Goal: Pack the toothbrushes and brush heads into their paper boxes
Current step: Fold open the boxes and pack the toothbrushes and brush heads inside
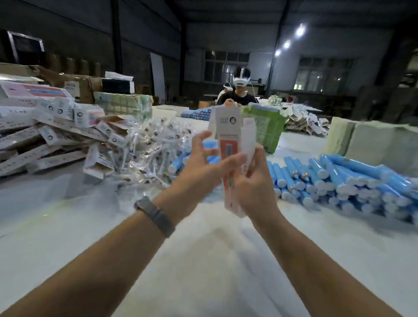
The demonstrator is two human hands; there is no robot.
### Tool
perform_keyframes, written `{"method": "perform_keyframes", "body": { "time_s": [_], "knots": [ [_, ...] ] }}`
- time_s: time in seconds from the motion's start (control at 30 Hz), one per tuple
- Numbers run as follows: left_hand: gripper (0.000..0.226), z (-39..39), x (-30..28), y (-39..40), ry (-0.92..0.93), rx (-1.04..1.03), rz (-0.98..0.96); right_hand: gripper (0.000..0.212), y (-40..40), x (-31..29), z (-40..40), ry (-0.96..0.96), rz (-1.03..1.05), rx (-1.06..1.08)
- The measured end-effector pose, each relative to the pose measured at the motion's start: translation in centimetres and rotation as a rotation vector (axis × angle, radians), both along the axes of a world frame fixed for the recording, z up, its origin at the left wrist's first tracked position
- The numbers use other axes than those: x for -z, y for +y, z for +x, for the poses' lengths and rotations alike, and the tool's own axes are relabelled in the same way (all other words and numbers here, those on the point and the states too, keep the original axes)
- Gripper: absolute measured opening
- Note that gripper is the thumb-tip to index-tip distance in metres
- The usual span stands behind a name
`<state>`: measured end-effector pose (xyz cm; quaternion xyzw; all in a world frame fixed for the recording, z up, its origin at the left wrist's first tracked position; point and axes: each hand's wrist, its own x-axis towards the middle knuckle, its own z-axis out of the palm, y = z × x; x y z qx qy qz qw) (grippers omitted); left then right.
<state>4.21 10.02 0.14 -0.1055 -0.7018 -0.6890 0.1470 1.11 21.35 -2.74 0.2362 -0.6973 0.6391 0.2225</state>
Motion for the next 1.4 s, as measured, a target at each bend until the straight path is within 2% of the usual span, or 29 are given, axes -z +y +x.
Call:
{"method": "perform_keyframes", "body": {
  "time_s": [0.07,0.17,0.23,0.3,0.37,0.43,0.5,0.57,0.63,0.8,0.93,1.0,1.07,1.13,1.2,1.23,1.3,1.4],
  "knots": [
    [0.071,-1.1,3.3,1.9,-0.043,0.075,0.119,0.059,-0.3,1.2,-0.1,-0.042,0.045,-0.111],
    [0.084,-2.1,5.2,1.3,-0.026,0.031,0.249,0.08,0.4,2.2,-0.2,-0.226,0.172,-0.433],
    [0.077,-2.3,5.4,0.0,0.015,-0.011,0.209,0.074,1.5,1.7,-0.9,-0.277,0.132,-0.514],
    [0.065,-2.2,5.6,-0.7,0.081,-0.018,0.131,0.052,2.5,0.9,-2.0,-0.291,0.03,-0.407],
    [0.051,-1.6,5.5,-0.5,0.126,0.047,0.023,0.04,3.2,0.8,-3.8,-0.299,0.019,-0.139],
    [0.044,-0.9,5.5,0.1,0.146,0.135,-0.071,0.034,4.0,1.3,-6.2,-0.269,0.195,0.189],
    [0.044,-0.6,5.6,0.4,0.156,0.187,-0.117,0.033,4.9,2.0,-8.7,-0.262,0.541,0.399],
    [0.046,-0.4,5.5,0.2,0.149,0.234,-0.115,0.041,5.4,2.5,-10.9,-0.32,0.807,0.481],
    [0.047,-0.5,5.4,-0.3,0.135,0.258,-0.083,0.038,5.3,2.9,-12.4,-0.36,0.935,0.497],
    [0.044,-0.4,5.8,0.1,0.109,0.259,-0.04,0.026,4.8,2.9,-13.5,-0.376,0.979,0.613],
    [0.043,-0.5,6.1,0.4,0.112,0.257,-0.022,0.005,4.4,2.0,-13.3,-0.357,1.074,0.68],
    [0.042,-0.6,6.2,0.2,0.116,0.242,-0.014,0.012,4.8,1.8,-13.3,-0.417,1.001,0.681],
    [0.042,-0.7,6.1,0.0,0.107,0.227,0.002,0.017,5.4,1.6,-12.9,-0.544,0.79,0.611],
    [0.044,-0.8,6.0,-0.3,0.097,0.214,0.013,0.028,5.6,1.2,-11.6,-0.672,0.39,0.443],
    [0.045,-0.7,5.8,-0.4,0.09,0.202,0.014,0.044,5.7,0.5,-9.9,-0.667,0.012,0.258],
    [0.045,-0.7,5.7,-0.4,0.087,0.192,0.007,0.045,5.6,-0.1,-8.7,-0.628,-0.103,0.173],
    [0.044,-0.4,5.5,-0.4,0.087,0.174,-0.013,0.03,5.3,-1.8,-6.2,-0.524,-0.207,0.022],
    [0.042,-0.2,5.3,-0.3,0.074,0.17,-0.056,0.015,5.3,-4.6,-2.5,-0.361,-0.203,-0.1]
  ]
}}
